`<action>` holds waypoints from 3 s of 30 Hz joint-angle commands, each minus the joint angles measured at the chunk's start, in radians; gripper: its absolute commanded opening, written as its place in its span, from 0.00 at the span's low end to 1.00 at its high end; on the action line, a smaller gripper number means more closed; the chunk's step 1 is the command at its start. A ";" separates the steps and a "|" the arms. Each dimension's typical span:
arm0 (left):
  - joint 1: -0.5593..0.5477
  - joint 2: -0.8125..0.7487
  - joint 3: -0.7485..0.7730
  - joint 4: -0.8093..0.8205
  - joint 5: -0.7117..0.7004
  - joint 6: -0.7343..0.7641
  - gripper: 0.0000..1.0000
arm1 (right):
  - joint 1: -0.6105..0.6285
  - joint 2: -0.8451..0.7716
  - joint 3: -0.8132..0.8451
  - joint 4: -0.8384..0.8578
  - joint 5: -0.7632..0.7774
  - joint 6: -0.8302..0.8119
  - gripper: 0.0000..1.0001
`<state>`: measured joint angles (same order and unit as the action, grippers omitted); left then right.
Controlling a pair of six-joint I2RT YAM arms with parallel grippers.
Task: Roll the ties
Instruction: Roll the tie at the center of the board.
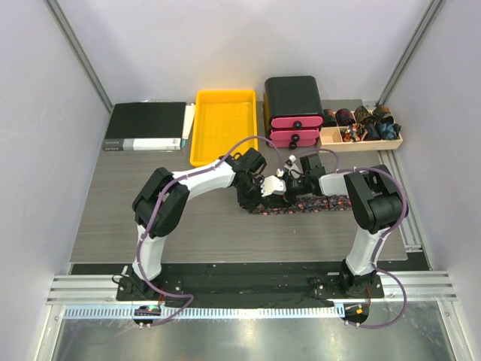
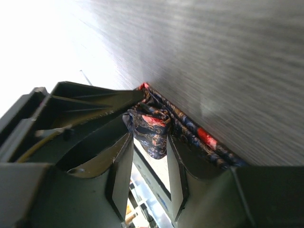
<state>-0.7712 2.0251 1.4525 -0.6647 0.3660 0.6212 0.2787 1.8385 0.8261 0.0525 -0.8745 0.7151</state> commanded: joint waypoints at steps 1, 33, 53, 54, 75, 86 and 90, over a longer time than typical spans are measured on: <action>0.000 0.044 -0.015 -0.036 -0.056 0.014 0.21 | 0.030 -0.001 -0.007 0.023 0.000 0.015 0.40; 0.078 -0.141 -0.313 0.438 0.243 -0.066 0.64 | 0.004 0.208 0.054 -0.171 0.100 -0.201 0.01; -0.033 -0.077 -0.132 0.375 0.215 -0.164 0.42 | 0.017 0.200 0.062 -0.126 0.086 -0.152 0.01; -0.037 -0.066 -0.129 0.370 0.196 -0.161 0.42 | 0.017 0.197 0.061 -0.120 0.082 -0.154 0.01; -0.071 0.057 -0.138 0.140 0.010 -0.135 0.25 | 0.004 0.079 0.067 -0.109 -0.035 -0.103 0.16; -0.069 0.086 -0.130 0.097 -0.024 -0.129 0.22 | -0.074 0.042 0.131 -0.296 -0.084 -0.177 0.25; -0.071 0.093 -0.113 0.076 -0.018 -0.127 0.22 | -0.118 0.033 0.169 -0.373 -0.095 -0.241 0.25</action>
<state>-0.8310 2.0151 1.3724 -0.4202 0.3985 0.4843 0.1978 1.9331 0.9386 -0.2157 -0.9478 0.5526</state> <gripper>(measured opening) 0.359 0.247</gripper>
